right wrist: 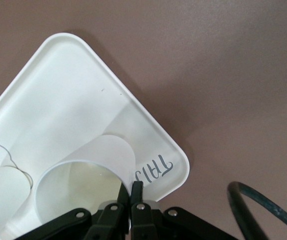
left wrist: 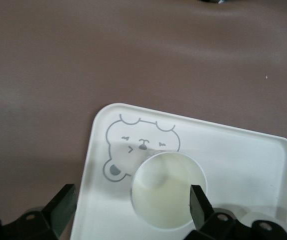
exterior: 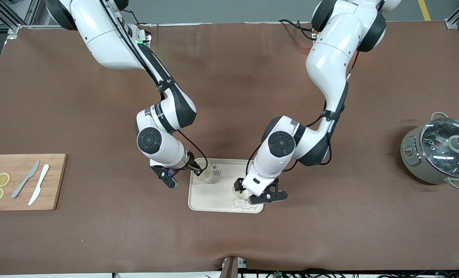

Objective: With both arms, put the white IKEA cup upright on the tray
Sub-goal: 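Open the left gripper and lift it away while the right gripper releases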

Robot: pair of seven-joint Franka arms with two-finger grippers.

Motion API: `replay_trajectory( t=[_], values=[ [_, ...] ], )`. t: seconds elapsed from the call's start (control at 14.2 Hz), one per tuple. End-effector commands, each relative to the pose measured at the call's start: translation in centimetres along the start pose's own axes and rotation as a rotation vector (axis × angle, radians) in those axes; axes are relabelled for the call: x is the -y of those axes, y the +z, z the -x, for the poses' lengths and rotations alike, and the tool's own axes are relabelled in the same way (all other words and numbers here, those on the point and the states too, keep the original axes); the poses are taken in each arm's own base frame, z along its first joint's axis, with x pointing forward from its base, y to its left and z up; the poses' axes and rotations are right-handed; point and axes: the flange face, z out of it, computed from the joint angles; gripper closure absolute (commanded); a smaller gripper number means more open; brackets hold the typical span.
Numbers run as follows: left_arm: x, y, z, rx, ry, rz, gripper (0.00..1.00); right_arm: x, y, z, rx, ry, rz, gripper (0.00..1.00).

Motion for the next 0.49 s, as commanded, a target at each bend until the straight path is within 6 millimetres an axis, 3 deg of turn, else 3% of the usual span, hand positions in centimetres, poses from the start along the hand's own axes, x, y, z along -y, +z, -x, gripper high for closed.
replay_trajectory(
  t=[0.0,0.42],
  values=[
    [1.9,-4.2,-1.6,0.033,-0.018,-0.034,0.0,0.6,0.7,0.4,0.011,0.017,-0.002,1.0],
    [4.9,-11.1,-3.5,0.091,0.054,-0.068,0.0,0.4,1.8,0.4,0.01,0.01,0.012,0.98]
  ],
)
